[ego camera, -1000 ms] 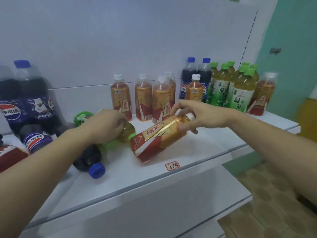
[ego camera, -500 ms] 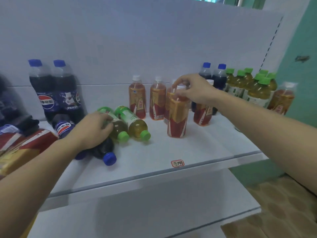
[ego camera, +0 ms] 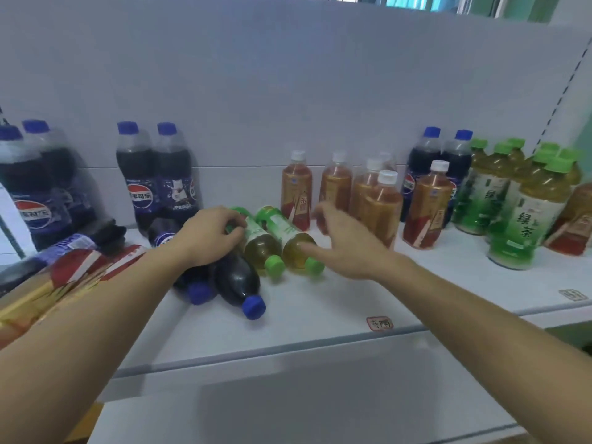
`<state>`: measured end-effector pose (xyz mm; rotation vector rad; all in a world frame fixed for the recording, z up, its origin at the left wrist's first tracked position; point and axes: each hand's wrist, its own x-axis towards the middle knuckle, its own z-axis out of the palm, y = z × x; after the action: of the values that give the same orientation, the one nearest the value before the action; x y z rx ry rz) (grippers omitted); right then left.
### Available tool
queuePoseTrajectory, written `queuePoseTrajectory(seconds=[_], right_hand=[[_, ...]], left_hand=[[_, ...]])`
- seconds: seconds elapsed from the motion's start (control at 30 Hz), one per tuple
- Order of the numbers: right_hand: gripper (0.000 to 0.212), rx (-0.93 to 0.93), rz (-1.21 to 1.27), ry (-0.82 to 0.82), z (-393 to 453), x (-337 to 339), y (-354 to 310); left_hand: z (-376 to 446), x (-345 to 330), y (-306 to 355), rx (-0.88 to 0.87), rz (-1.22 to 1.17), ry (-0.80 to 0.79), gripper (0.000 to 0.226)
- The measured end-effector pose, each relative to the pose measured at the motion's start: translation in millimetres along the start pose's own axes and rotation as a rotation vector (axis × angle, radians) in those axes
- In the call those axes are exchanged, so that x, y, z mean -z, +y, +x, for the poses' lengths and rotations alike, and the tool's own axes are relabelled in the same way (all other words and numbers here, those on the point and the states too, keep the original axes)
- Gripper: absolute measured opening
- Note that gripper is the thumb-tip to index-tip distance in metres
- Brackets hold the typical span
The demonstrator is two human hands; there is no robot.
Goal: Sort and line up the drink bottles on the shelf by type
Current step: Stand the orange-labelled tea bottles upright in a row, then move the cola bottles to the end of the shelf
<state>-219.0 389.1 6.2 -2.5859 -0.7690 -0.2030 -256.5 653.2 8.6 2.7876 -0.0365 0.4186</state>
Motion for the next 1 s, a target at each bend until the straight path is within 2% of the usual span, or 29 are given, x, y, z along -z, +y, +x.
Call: queuePoseTrajectory(seconds=[0.07, 0.13, 0.2, 0.3, 0.37, 0.43, 0.57, 0.67, 0.8, 1.0], right_hand=[[0.085, -0.087, -0.024, -0.098, 6, -19, -5], [0.092, -0.138, -0.045, -0.156, 12, -27, -7], [0.091, -0.162, -0.016, -0.218, 18, -25, -9], [0.075, -0.181, 0.056, -0.260, 28, -2, -15], [0.056, -0.169, 0.069, -0.200, 39, 19, -25], [0.043, -0.142, 0.055, -0.079, 57, 37, -35], [0.046, -0.091, -0.055, 0.094, 110, 50, -54], [0.050, -0.079, -0.087, 0.116, 150, 47, -67], [0.042, -0.096, -0.073, 0.111, 183, 35, -74], [0.049, -0.097, -0.016, 0.142, 179, 27, -73]], left_hand=[[9, 2, -10, 0.002, 0.025, -0.011, 0.040], [17, 3, -19, 0.013, 0.062, -0.056, 0.035], [23, 2, -25, 0.015, 0.105, -0.090, 0.030], [27, -2, -32, -0.002, 0.155, -0.110, 0.045], [28, -7, -35, -0.009, 0.172, -0.114, 0.044], [31, -10, -36, -0.007, 0.186, -0.083, 0.034], [37, -18, -36, -0.017, 0.183, -0.035, 0.028], [37, -21, -36, -0.014, 0.185, -0.012, 0.028], [37, -21, -36, 0.006, 0.158, 0.008, 0.027], [36, -24, -38, 0.008, 0.144, 0.055, 0.029]])
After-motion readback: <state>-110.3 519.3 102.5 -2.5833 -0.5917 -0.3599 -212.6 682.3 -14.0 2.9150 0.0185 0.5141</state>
